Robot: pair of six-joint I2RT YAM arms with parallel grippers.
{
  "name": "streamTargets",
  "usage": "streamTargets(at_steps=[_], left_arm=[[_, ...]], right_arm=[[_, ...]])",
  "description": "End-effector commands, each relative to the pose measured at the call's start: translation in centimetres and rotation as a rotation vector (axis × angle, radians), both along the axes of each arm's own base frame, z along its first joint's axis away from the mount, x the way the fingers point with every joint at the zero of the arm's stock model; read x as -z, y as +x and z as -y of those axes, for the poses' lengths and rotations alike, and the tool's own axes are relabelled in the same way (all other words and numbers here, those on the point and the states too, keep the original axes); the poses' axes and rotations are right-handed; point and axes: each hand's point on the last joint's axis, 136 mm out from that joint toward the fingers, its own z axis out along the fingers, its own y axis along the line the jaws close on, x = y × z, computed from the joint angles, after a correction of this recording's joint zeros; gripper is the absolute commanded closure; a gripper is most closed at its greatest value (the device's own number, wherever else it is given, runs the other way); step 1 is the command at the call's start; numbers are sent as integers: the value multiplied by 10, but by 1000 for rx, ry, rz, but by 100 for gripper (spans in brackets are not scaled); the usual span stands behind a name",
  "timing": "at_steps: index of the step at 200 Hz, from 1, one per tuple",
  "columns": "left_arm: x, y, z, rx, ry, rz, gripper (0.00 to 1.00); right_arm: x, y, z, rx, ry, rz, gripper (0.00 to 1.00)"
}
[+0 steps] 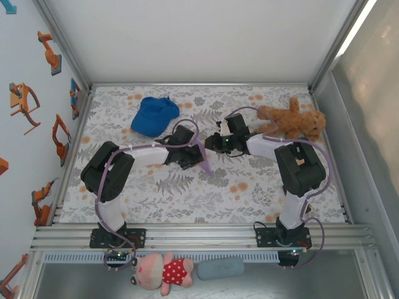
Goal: Fold a paper plane with a square sheet of paper (pick it up from the middle)
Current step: Move a paper plane to the center of the table.
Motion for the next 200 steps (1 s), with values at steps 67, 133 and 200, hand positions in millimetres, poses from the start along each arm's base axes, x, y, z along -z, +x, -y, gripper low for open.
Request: streamTargets(at_steps=[67, 133, 200], left_arm=[[-37, 14, -41, 187, 339, 53, 97], [-43, 46, -42, 339, 556, 47, 95], [-21, 75, -36, 321, 598, -9, 92]], right_arm=[[-44, 16, 79, 216, -197, 198, 68], [-35, 8, 93, 223, -256, 220, 68], [-30, 2, 92, 189, -238, 214, 69]])
